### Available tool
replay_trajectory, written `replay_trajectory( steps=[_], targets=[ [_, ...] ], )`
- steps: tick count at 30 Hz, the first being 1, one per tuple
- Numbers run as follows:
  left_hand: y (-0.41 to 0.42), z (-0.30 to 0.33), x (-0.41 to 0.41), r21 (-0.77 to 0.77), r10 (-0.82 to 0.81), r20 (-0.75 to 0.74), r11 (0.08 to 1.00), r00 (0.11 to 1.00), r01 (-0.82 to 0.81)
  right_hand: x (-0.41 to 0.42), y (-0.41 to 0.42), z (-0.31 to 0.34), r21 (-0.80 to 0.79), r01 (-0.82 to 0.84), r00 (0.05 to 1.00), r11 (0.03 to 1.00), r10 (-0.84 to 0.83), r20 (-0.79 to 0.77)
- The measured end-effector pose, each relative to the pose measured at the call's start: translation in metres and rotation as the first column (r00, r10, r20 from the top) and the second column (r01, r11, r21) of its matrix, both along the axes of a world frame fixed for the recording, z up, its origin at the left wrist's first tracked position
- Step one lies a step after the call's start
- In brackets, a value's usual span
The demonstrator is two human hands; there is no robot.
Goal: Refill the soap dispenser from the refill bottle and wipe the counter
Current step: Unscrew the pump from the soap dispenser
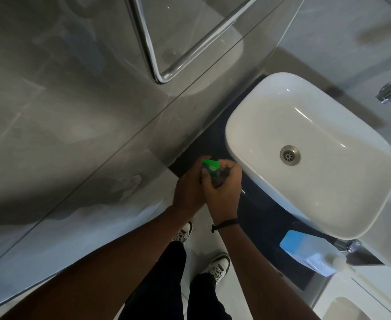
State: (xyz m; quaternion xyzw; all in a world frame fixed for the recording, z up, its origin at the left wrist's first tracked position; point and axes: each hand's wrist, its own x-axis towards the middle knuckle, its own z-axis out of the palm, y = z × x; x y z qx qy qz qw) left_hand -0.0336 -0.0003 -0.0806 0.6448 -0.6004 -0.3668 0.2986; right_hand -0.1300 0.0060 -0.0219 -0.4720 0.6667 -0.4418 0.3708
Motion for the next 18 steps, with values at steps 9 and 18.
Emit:
replay_trajectory(
  steps=[9,18],
  targets=[
    [-0.001,0.001,-0.002,0.055,0.023,-0.067,0.998,0.997,-0.019,-0.01,0.003,0.018,-0.187,0.014,0.999,0.982,-0.008,0.037],
    [0.003,-0.012,-0.005,0.021,0.049,-0.059,0.999,0.997,-0.048,-0.058,0.022,0.051,-0.298,0.203,0.978,0.933,-0.18,0.102]
  ],
)
